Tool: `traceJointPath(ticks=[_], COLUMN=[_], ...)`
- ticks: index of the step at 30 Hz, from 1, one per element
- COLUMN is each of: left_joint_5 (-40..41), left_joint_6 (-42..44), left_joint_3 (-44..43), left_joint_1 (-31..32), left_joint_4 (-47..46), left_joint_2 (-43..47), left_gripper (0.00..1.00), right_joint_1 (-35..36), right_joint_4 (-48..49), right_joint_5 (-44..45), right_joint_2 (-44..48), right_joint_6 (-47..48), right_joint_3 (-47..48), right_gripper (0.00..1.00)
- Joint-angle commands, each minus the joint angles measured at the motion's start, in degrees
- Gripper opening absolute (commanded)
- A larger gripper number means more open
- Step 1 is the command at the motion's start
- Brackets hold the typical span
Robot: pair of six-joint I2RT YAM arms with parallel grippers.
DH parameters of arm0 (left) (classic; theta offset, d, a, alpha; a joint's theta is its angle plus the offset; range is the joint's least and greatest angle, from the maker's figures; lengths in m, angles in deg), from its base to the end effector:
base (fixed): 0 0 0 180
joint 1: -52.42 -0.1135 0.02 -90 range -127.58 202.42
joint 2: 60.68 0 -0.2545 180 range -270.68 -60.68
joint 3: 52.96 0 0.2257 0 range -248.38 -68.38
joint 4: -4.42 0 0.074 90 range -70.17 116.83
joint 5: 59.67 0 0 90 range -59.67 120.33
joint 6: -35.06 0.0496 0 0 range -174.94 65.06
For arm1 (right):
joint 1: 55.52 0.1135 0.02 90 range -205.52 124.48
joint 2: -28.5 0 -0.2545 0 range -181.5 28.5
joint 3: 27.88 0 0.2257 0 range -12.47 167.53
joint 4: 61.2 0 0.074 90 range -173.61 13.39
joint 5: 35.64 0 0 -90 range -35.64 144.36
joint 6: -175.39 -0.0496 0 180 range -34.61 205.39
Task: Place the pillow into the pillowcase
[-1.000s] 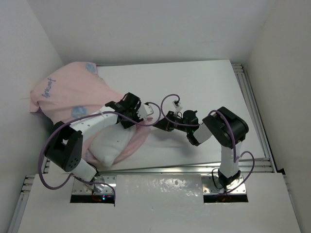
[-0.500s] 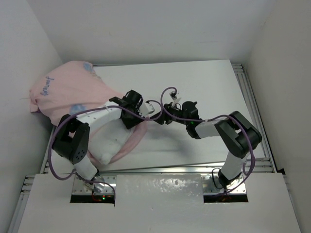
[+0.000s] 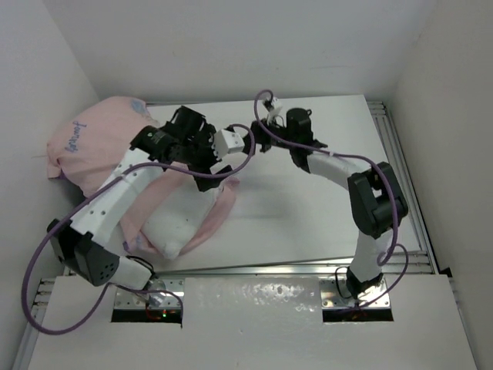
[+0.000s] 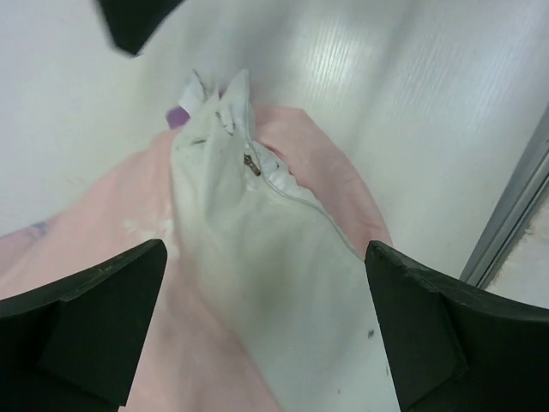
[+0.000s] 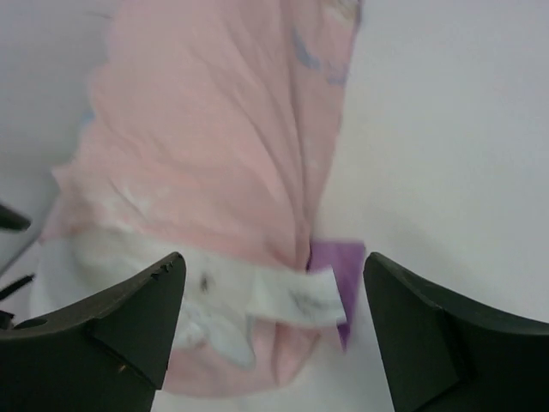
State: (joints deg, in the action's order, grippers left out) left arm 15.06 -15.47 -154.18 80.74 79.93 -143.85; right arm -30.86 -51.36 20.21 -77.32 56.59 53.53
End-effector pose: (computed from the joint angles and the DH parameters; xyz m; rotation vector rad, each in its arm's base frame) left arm 0.2314 -0.1395 0.3334 1.4989 2.0528 -0.2668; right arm 0.3576 0.1948 0.2361 -0.3818 1.9123 1.1804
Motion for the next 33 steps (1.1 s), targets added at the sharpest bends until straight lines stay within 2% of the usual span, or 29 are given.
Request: traceJointPath(ticks=[1, 3, 4, 5, 6, 7, 8, 9, 10, 11, 13, 15, 17, 19, 21, 24, 26, 27, 28, 33], left_joint_5=[-4.2, -1.7, 2.4, 4.1, 6.4, 12.3, 15.1, 18.4, 20.0, 20.2, 22.1, 22.4, 22.2, 23.1, 23.0, 25.6, 30.5, 34.8, 35.9, 29.3], left_joint_6=[2.6, -0.1, -3.7, -4.7, -5.2, -5.1, -4.7, -4.0, -1.4, -0.1, 3.8, 5.4, 6.1, 5.2, 4.1, 3.3, 2.6, 2.5, 2.3, 0.1], left_joint_3=[-5.1, -6.7, -6.9, -7.1, -7.0, -6.6, -6.0, -3.2, -1.3, 0.8, 8.0, 14.1, 18.6, 22.5, 25.2, 31.9, 37.0, 39.0, 39.0, 39.0], left_joint_1=[-0.8, -0.9, -1.2, -2.9, -4.0, -6.1, -7.6, -9.6, -15.3, -18.1, -22.9, -23.8, -23.9, -23.9, -23.9, -23.9, -23.9, -23.9, -23.9, -23.9], left_joint_4=[6.5, 5.1, 4.2, 3.4, 3.1, 3.4, 4.1, 4.4, 4.2, 3.9, 3.4, 6.4, 8.7, 8.8, 8.5, 5.2, -1.1, -5.1, -5.2, -6.6], left_joint_2=[5.4, 6.7, 7.8, 8.3, 8.6, 8.9, 9.3, 10.0, 13.1, 15.0, 21.3, 26.4, 29.3, 32.6, 34.0, 34.2, 34.0, 34.2, 34.2, 32.0], left_gripper=[1.00, 1.00, 0.97, 0.85, 0.79, 0.73, 0.63, 0.61, 0.62, 0.64, 0.71, 0.75, 0.84, 0.94, 0.98, 0.99, 0.95, 0.90, 0.90, 0.89], right_joint_1=[0.5, 0.7, 1.2, 1.7, 3.3, 4.4, 5.6, 7.7, 8.9, 9.9, 11.7, 12.1, 12.2, 12.5, 13.1, 15.2, 17.0, 17.4, 17.4, 18.0], right_joint_4=[-1.8, 3.7, 5.1, 4.5, 3.1, -0.6, -2.7, -4.8, -8.3, -9.3, -9.2, -8.4, -10.0, -15.0, -17.1, -18.3, -17.1, -13.9, -11.9, -4.1], right_joint_5=[-8.2, -7.9, -7.6, -7.6, -7.7, -8.4, -8.9, -9.3, -9.4, -9.4, -11.6, -14.4, -17.7, -18.5, -16.6, -6.8, 1.5, 3.1, 4.3, 8.8], right_joint_2=[-5.2, -7.1, -8.9, -9.9, -11.1, -13.0, -13.6, -14.1, -14.2, -14.2, -14.1, -14.3, -14.3, -13.5, -12.6, -11.6, -11.4, -11.5, -11.6, -13.3], right_joint_6=[-1.5, -5.4, -6.8, -6.6, -6.0, -2.9, -0.4, 2.1, 7.6, 9.9, 13.9, 15.2, 16.7, 21.6, 25.3, 31.1, 32.7, 32.3, 31.4, 25.5], right_joint_3=[11.3, 13.4, 14.4, 16.0, 19.8, 21.5, 23.0, 25.2, 25.7, 25.8, 25.3, 24.4, 23.8, 23.1, 21.7, 19.5, 17.8, 16.5, 16.4, 14.4], right_gripper=[0.82, 0.82, 0.83, 0.84, 0.84, 0.85, 0.88, 0.93, 0.96, 0.99, 0.99, 0.99, 0.99, 0.99, 0.99, 0.99, 0.99, 0.99, 0.99, 0.99])
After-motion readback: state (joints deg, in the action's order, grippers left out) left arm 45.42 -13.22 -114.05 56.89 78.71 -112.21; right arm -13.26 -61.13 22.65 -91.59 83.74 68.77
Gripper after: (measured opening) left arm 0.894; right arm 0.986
